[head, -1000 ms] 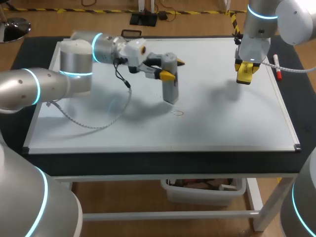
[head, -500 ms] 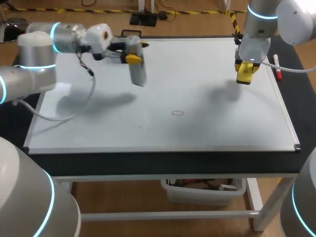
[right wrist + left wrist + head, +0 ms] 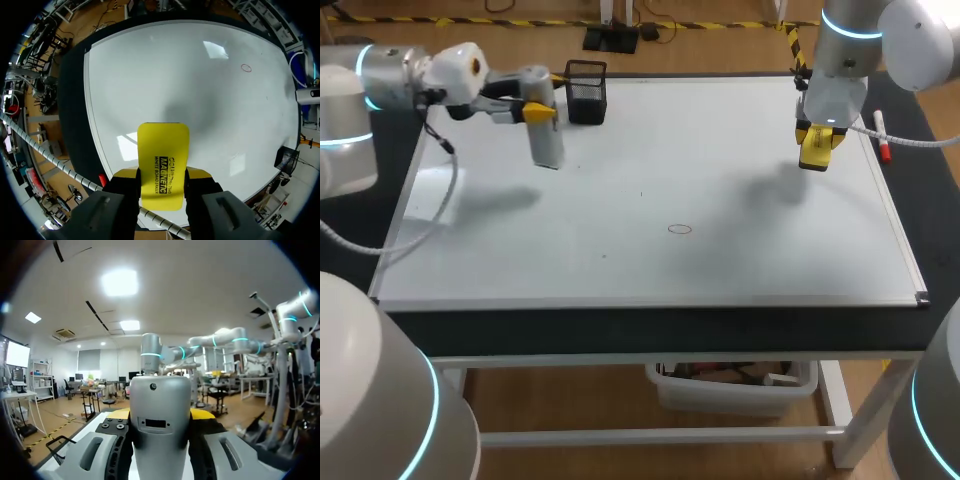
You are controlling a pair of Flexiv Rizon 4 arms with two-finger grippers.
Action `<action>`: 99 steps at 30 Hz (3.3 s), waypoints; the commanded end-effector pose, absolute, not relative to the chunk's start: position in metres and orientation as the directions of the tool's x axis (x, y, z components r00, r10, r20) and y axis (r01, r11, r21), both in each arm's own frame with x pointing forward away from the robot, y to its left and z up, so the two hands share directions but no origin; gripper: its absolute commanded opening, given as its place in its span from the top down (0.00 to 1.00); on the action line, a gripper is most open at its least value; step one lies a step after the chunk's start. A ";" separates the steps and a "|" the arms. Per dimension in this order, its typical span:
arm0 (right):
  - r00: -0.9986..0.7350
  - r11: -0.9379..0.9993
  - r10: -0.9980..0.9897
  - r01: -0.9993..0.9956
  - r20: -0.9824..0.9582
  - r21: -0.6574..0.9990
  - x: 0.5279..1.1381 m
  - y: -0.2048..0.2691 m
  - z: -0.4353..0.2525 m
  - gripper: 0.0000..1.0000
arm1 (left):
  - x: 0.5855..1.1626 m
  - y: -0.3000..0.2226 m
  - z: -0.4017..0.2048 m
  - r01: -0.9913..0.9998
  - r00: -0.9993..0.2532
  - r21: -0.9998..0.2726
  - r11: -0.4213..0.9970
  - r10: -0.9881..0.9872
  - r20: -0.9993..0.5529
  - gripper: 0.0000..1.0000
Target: Pick up the inspection probe, press it on each red-marked spot on the whiteboard one by one, put down the probe, pick up the eraser, and wipe off all the red marks.
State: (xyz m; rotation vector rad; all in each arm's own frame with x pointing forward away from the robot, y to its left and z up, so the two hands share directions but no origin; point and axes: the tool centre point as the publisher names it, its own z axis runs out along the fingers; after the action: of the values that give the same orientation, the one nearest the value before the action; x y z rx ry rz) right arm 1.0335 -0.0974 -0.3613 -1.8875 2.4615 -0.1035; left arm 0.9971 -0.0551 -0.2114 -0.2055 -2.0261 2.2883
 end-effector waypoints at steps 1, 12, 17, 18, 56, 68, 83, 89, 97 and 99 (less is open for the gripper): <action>-0.258 0.256 -0.966 -0.964 0.012 -0.076 1.034 -0.098 -0.361 1.00 | 0.985 -0.038 -0.208 0.037 -0.998 -0.993 -0.110 -0.062 -0.030 1.00; -0.258 0.256 -0.966 -0.964 0.012 -0.076 1.034 -0.098 -0.361 1.00 | 0.977 0.000 -0.209 0.051 -0.988 -0.992 -0.112 -0.154 -0.033 1.00; -0.258 0.256 -0.966 -0.964 0.012 -0.076 1.034 -0.098 -0.361 1.00 | 0.976 0.002 -0.209 0.052 -0.987 -0.992 -0.111 -0.158 -0.034 1.00; -0.258 0.256 -0.966 -0.964 0.012 -0.076 1.034 -0.098 -0.361 1.00 | 0.976 0.002 -0.209 0.052 -0.987 -0.992 -0.111 -0.158 -0.034 1.00; 0.145 -0.145 -0.989 -0.989 -0.034 -0.013 0.888 0.089 -0.385 1.00 | 0.976 0.002 -0.209 0.052 -0.987 -0.992 -0.111 -0.158 -0.034 1.00; 0.240 -0.241 -0.970 -0.971 -0.036 0.009 0.876 0.168 -0.409 1.00 | 0.976 0.002 -0.209 0.052 -0.987 -0.992 -0.111 -0.158 -0.034 1.00; 0.269 -0.270 -0.963 -0.963 -0.028 0.025 0.880 0.182 -0.424 1.00 | 0.976 0.002 -0.209 0.052 -0.987 -0.992 -0.111 -0.158 -0.034 1.00; 0.266 -0.266 -0.964 -0.964 -0.022 0.026 0.882 0.175 -0.427 1.00 | 0.976 0.002 -0.209 0.052 -0.987 -0.992 -0.111 -0.158 -0.034 1.00; 0.233 -0.233 -0.972 -0.972 -0.008 0.035 0.883 0.158 -0.431 1.00 | 0.976 0.002 -0.209 0.052 -0.987 -0.992 -0.111 -0.158 -0.034 1.00; 0.221 -0.221 -0.975 -0.975 -0.005 0.035 0.885 0.152 -0.432 1.00 | 0.976 0.002 -0.209 0.052 -0.987 -0.992 -0.111 -0.158 -0.034 1.00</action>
State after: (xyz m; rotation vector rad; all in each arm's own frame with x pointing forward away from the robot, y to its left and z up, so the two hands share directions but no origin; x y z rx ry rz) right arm 0.8836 0.1607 -0.4305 -2.4781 1.9803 0.0393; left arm 0.9770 0.0030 -0.2098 0.1296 -2.1794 2.4459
